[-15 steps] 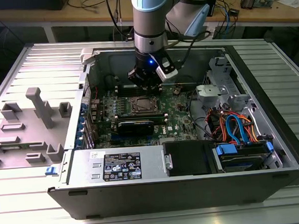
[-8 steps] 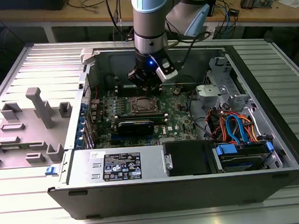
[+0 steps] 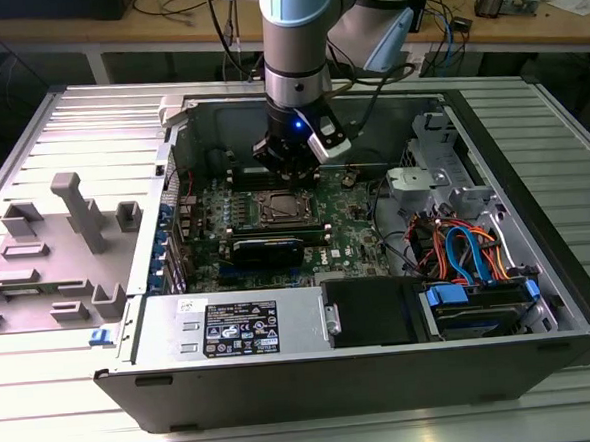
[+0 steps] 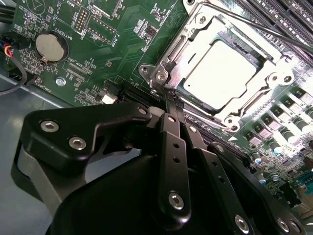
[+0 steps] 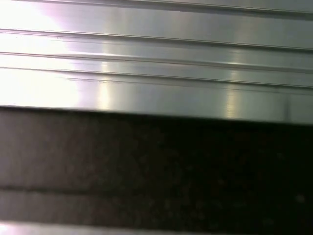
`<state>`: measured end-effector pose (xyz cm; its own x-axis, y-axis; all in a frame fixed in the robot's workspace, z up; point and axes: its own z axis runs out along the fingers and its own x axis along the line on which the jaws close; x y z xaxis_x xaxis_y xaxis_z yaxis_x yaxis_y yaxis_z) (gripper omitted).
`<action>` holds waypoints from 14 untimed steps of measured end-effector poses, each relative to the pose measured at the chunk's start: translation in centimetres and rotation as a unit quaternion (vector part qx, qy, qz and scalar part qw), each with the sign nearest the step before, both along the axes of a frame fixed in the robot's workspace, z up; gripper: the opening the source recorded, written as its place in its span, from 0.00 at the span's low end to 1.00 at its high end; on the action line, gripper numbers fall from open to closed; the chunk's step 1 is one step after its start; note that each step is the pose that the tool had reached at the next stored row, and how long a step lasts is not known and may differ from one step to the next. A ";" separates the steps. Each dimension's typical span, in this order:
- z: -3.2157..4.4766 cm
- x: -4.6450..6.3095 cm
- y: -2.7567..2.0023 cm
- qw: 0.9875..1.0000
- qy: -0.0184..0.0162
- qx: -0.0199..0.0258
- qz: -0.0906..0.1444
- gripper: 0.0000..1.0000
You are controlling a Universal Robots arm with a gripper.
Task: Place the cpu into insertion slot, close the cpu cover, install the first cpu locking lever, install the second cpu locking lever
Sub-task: 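Install the first cpu locking lever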
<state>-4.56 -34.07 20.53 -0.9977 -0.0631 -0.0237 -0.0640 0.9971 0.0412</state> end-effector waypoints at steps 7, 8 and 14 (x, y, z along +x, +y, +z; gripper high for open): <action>0.00 0.0 -0.16 1.000 0.000 0.000 0.000 0.11; -0.02 0.0 -0.17 1.000 0.000 0.000 0.000 0.11; -0.27 0.1 -0.16 1.000 0.000 0.000 0.000 0.11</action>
<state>-4.48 -34.23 20.26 -0.9977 -0.0631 -0.0238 -0.0640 0.9971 0.0418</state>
